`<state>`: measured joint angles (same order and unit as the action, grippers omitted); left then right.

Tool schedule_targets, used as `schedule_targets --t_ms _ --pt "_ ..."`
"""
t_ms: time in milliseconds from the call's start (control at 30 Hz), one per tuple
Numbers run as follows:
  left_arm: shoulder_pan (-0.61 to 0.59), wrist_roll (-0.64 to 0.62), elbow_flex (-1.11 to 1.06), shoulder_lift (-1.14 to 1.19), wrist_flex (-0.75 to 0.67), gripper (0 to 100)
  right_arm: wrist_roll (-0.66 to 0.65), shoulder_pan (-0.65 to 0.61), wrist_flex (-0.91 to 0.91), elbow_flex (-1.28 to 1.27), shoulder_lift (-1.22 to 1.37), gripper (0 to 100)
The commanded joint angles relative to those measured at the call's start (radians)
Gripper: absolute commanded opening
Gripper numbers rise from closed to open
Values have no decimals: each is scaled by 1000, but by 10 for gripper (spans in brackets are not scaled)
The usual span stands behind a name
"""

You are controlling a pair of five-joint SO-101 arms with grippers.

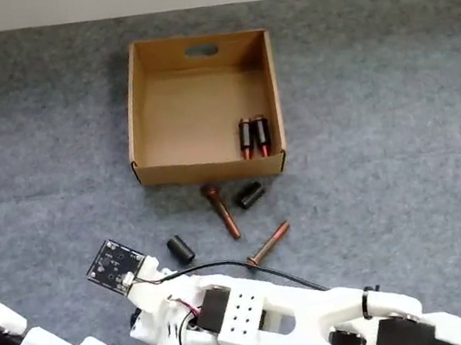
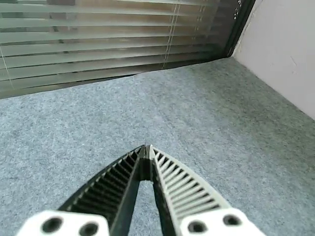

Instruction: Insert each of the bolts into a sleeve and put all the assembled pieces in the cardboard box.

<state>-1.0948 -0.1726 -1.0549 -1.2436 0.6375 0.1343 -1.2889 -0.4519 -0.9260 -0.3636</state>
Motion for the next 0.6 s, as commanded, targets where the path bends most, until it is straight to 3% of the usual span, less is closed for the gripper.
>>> schedule_targets --t_ms 0,567 --pt "15 -5 44 -18 5 24 6 10 2 8 -24 127" --pt "15 -3 45 -18 5 24 6 18 13 97 231 99"
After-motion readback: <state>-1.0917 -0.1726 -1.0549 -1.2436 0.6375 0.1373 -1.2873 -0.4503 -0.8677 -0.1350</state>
